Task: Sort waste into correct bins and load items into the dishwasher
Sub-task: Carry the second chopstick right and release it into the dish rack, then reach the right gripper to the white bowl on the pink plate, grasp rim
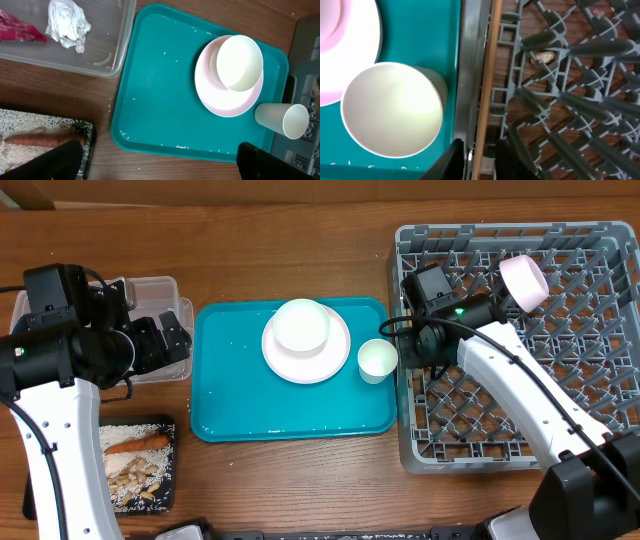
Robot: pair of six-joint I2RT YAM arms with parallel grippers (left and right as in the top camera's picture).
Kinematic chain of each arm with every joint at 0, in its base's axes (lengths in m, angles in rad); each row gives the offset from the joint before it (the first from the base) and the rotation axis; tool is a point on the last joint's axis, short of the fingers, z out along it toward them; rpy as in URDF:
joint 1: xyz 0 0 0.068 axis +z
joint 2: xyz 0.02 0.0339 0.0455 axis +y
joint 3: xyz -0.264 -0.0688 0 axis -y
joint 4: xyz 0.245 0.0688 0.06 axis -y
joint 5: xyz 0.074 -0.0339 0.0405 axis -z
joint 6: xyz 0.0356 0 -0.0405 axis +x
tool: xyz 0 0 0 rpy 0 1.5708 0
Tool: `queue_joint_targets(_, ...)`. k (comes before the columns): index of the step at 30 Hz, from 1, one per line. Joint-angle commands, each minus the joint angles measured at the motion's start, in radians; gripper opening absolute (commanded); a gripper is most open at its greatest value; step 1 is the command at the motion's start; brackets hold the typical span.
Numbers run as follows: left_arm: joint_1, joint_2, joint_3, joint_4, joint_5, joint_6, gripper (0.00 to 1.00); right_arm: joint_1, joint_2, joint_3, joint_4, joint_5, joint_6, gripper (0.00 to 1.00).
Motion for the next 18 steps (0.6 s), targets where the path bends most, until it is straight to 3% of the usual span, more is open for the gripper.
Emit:
queue_joint_targets(1,0.005,-0.001,0.018,0.001,-0.005,0.015,1.00,-0.003,0.000,0.011,0.002,-0.016,-0.021,0.28)
queue_joint_targets(9,0.005,-0.001,0.018,0.001,-0.005,0.015,1.00,-0.003,-0.007,0.037,-0.022,-0.016,-0.021,0.29)
queue_joint_targets(18,0.005,-0.001,0.018,0.001,-0.005,0.015,1.00,0.010,-0.023,0.328,-0.085,-0.198,0.040,0.30)
